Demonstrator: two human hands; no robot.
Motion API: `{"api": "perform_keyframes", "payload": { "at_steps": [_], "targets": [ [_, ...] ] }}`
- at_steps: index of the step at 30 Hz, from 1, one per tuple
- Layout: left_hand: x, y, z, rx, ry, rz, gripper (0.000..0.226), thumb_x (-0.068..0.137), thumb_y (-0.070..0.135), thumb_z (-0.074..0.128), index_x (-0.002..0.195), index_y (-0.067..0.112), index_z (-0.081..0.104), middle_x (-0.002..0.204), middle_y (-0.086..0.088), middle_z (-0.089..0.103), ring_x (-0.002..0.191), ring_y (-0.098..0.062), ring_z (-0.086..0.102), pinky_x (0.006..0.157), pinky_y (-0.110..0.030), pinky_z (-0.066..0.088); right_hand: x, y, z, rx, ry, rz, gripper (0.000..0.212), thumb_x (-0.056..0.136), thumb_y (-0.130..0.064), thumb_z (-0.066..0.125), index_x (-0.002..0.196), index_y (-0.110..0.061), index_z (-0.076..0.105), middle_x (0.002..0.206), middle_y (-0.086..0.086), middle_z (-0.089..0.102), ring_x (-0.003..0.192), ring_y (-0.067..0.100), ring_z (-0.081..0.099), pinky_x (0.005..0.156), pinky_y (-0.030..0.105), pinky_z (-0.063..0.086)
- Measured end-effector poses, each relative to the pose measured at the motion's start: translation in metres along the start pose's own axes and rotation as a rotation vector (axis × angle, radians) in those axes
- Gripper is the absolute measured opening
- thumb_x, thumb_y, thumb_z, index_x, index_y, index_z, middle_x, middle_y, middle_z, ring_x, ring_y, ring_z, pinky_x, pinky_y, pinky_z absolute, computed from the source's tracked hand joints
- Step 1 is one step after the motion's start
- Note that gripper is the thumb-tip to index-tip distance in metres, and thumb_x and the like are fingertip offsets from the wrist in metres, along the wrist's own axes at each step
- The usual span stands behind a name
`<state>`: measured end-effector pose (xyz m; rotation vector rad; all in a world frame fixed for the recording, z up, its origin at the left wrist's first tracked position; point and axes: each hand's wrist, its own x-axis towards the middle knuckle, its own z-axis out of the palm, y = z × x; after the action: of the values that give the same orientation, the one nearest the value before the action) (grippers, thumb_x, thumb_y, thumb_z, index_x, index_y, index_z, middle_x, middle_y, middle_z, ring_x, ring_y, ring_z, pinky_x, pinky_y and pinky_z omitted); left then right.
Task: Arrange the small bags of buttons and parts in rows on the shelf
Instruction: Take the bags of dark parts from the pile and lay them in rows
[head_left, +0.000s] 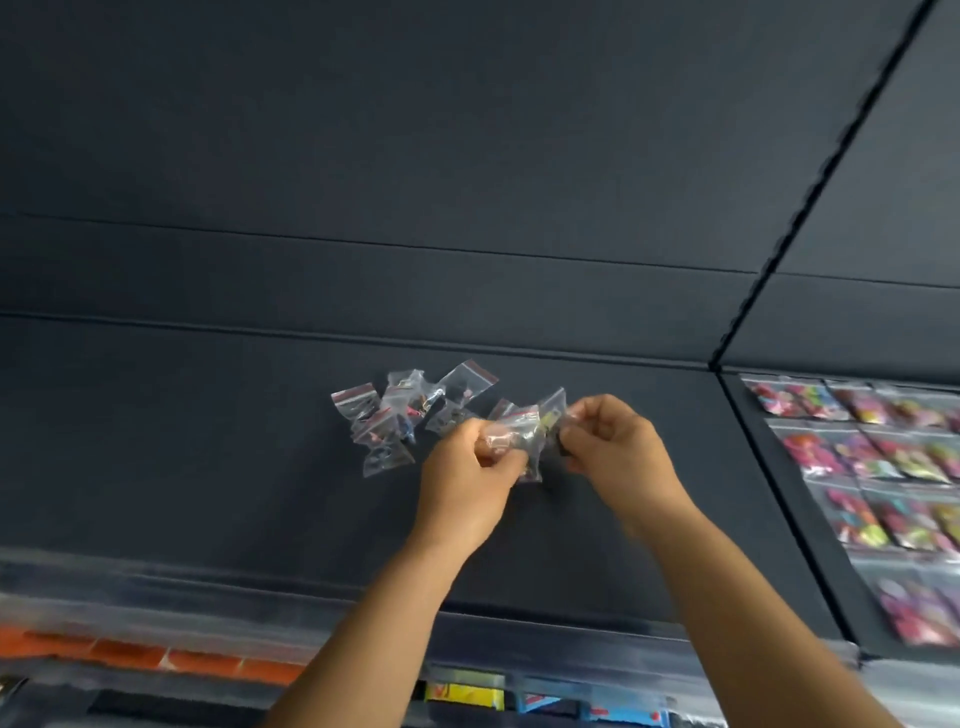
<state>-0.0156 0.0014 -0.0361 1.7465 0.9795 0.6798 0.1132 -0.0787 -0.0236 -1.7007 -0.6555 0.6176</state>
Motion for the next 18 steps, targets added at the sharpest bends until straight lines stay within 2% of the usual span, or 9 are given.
{"api": "perform_keyframes", "payload": {
  "at_steps": [2, 5, 7, 11, 14, 16, 18],
  "targets": [
    [-0.001, 0.01, 0.006, -0.12, -0.073, -0.01, 0.005, 0.081, 0.023, 0.065, 0.083, 0.019, 0.067, 0.074, 0.003, 0.071, 0.074, -0.015, 0.067, 0.066, -0.025, 0.049, -0.008, -0.002, -0.01, 0.116, 0.026, 0.012, 0.015, 0.085, 0.0, 0.057, 0.081, -0.014, 0.061, 0.074, 0.0, 0.067, 0.068, 0.009, 0.061, 0.062, 0.02, 0.052],
    [-0.004, 0.027, 0.022, -0.255, -0.176, -0.034, 0.008, 0.083, 0.025, 0.065, 0.081, 0.018, 0.068, 0.069, 0.008, 0.069, 0.07, -0.007, 0.065, 0.067, -0.025, 0.049, -0.022, -0.003, -0.029, 0.18, 0.098, 0.016, 0.017, 0.086, 0.001, 0.057, 0.079, -0.013, 0.062, 0.073, 0.0, 0.069, 0.068, 0.009, 0.062, 0.065, 0.021, 0.052],
    [-0.007, 0.039, 0.038, -0.316, -0.242, -0.032, 0.008, 0.083, 0.023, 0.066, 0.084, 0.016, 0.068, 0.072, 0.007, 0.068, 0.07, -0.009, 0.062, 0.07, -0.027, 0.051, -0.032, -0.002, -0.043, 0.206, 0.143, 0.022, 0.018, 0.085, 0.002, 0.057, 0.077, -0.013, 0.061, 0.072, 0.0, 0.069, 0.068, 0.01, 0.062, 0.064, 0.02, 0.052],
    [-0.014, 0.062, 0.072, -0.389, -0.324, 0.007, 0.006, 0.082, 0.017, 0.067, 0.087, 0.016, 0.065, 0.072, 0.007, 0.069, 0.061, -0.006, 0.057, 0.061, -0.02, 0.046, -0.052, 0.001, -0.078, 0.244, 0.212, 0.033, 0.018, 0.083, 0.005, 0.06, 0.081, -0.012, 0.061, 0.074, 0.003, 0.07, 0.071, 0.014, 0.065, 0.072, 0.026, 0.055],
    [-0.024, 0.077, 0.1, -0.417, -0.414, 0.034, 0.013, 0.08, 0.014, 0.069, 0.091, 0.017, 0.061, 0.075, 0.005, 0.07, 0.061, -0.007, 0.055, 0.056, -0.018, 0.044, -0.068, 0.002, -0.11, 0.185, 0.219, 0.022, 0.019, 0.083, -0.007, 0.065, 0.098, -0.018, 0.067, 0.081, 0.0, 0.072, 0.074, 0.009, 0.065, 0.073, 0.022, 0.052],
    [-0.032, 0.088, 0.12, -0.43, -0.484, 0.061, 0.022, 0.081, 0.01, 0.069, 0.097, 0.021, 0.058, 0.08, 0.007, 0.073, 0.062, -0.004, 0.059, 0.054, -0.013, 0.045, -0.081, 0.002, -0.13, 0.18, 0.209, -0.007, 0.01, 0.085, -0.02, 0.065, 0.092, -0.024, 0.071, 0.083, -0.001, 0.071, 0.076, 0.009, 0.062, 0.075, 0.025, 0.049],
    [-0.044, 0.099, 0.142, -0.44, -0.562, 0.089, 0.028, 0.082, 0.009, 0.07, 0.102, 0.024, 0.057, 0.082, 0.01, 0.073, 0.066, 0.0, 0.062, 0.056, -0.011, 0.047, -0.093, 0.003, -0.152, 0.208, 0.307, -0.024, 0.008, 0.084, -0.025, 0.065, 0.083, -0.024, 0.073, 0.078, -0.001, 0.071, 0.071, 0.008, 0.06, 0.072, 0.026, 0.047]
  ]
}}
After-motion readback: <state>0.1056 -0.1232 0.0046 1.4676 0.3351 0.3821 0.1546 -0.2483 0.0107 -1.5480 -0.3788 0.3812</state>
